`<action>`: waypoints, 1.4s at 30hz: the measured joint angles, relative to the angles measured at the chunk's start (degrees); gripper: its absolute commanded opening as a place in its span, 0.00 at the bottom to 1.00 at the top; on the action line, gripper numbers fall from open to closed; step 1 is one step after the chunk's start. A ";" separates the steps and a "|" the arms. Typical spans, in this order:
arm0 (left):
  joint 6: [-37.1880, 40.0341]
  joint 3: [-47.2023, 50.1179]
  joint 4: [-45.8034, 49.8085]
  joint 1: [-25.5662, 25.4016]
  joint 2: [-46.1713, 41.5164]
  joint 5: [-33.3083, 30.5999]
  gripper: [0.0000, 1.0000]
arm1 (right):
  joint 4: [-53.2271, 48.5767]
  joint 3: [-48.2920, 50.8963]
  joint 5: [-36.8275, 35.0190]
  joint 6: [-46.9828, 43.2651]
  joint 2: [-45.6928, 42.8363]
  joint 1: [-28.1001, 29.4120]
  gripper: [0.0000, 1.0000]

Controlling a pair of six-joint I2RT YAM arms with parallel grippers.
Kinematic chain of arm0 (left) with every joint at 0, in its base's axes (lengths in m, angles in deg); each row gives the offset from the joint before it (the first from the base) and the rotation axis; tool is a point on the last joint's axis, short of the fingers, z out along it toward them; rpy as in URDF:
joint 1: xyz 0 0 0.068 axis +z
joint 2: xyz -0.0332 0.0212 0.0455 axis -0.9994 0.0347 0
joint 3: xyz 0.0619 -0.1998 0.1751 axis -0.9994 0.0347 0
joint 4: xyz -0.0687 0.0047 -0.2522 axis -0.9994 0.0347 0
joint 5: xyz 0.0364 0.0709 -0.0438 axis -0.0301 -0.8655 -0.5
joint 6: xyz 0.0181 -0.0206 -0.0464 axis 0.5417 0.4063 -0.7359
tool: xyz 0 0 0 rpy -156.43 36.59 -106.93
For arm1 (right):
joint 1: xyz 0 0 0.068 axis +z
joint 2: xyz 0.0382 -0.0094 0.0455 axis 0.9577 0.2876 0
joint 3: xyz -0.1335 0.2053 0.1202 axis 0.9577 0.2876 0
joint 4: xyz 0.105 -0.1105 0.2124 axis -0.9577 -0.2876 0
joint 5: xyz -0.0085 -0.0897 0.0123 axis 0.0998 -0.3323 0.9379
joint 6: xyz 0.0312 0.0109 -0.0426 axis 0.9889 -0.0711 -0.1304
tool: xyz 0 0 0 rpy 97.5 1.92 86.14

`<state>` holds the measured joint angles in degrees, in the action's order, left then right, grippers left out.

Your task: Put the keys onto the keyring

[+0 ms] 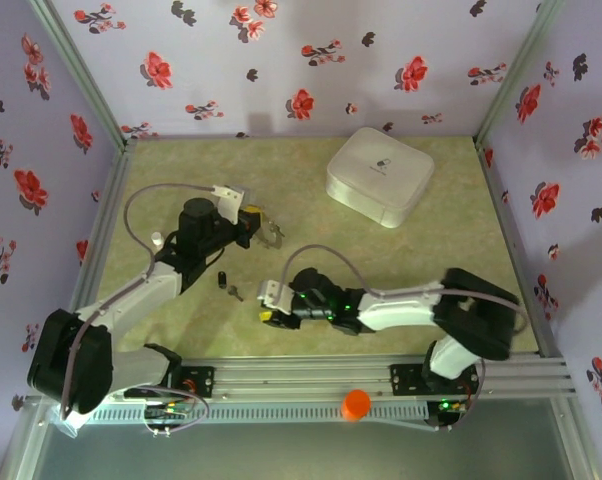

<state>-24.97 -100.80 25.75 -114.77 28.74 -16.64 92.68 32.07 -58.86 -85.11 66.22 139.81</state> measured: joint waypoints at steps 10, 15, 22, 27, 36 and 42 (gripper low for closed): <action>-1.27 0.96 -4.00 2.29 -0.02 0.96 0.00 | 7.89 -15.43 -5.29 0.04 20.59 0.52 0.49; -1.25 1.03 -4.39 2.29 -0.02 1.51 0.00 | 7.82 -21.24 -5.95 -0.37 26.49 0.52 0.50; -1.25 1.05 -4.81 2.29 -0.02 1.95 0.00 | 7.72 -25.16 -6.05 -1.07 29.92 0.50 0.31; -1.25 1.05 -4.83 2.29 -0.02 1.97 0.00 | 6.91 -25.42 -4.92 -2.14 30.05 0.50 0.11; -1.05 1.05 -4.81 2.29 -0.02 1.99 0.00 | 5.09 -24.87 -3.41 -3.32 28.85 0.50 0.00; -0.79 1.05 -4.81 2.29 -0.28 2.03 0.00 | 2.91 -18.21 -1.09 -3.32 19.96 0.50 0.00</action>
<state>-25.76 -99.75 20.94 -112.48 28.46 -14.61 95.59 13.87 -59.96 -88.43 86.17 140.31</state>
